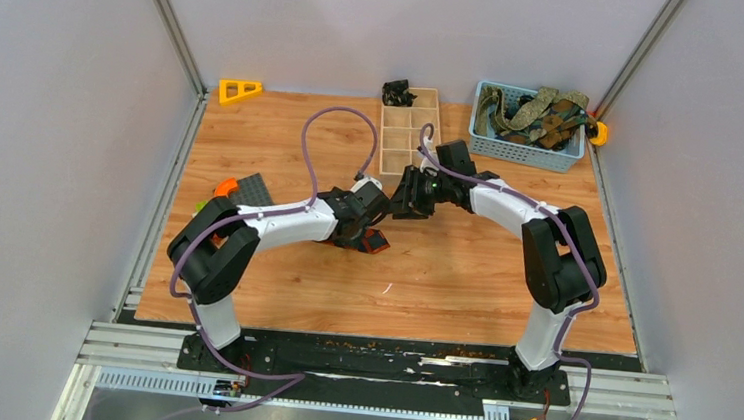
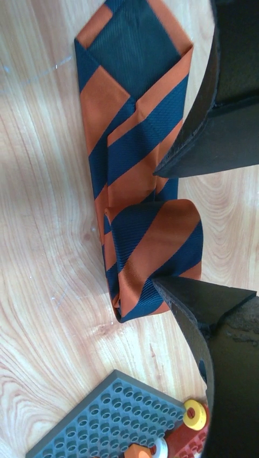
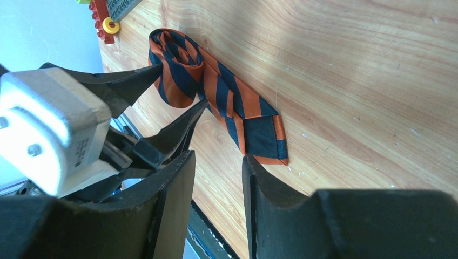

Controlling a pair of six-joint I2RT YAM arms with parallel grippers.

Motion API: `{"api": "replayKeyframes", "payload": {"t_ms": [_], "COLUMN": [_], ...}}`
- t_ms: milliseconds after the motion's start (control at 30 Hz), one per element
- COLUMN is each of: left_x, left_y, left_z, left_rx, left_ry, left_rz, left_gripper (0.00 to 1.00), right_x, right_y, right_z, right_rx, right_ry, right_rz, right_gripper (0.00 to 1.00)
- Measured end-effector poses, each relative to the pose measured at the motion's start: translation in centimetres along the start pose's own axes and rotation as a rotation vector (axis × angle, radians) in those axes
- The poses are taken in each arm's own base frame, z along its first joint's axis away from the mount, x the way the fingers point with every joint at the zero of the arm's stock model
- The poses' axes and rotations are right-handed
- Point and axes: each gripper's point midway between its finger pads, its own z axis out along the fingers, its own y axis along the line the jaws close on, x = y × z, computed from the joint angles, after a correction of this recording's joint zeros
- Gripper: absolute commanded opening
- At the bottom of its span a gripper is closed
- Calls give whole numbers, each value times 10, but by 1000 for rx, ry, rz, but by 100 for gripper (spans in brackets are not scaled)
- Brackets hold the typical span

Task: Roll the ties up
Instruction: Roll the tie at the center of the board.

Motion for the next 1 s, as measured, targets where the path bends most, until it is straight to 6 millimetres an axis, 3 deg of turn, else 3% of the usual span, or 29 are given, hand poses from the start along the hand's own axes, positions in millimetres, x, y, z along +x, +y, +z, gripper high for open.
{"api": "replayKeyframes", "payload": {"t_ms": [300, 500, 733, 1000], "left_x": [-22, -31, -9, 16], "left_y": [6, 28, 68, 92], "left_z": [-30, -52, -46, -29], "left_rx": [61, 89, 112, 168], "left_ry": [-81, -146, -132, -113], "left_rz": [-53, -123, -248, -405], "left_gripper": [82, 84, 84, 83], "right_x": [3, 5, 7, 21], "right_y": [8, 29, 63, 83], "right_z": [3, 9, 24, 58], "right_rx": [-4, -27, -68, -89], "right_ry": [8, 16, 33, 100], "right_rz": [-16, -60, -120, -153], "right_gripper": [38, 38, 36, 35]}}
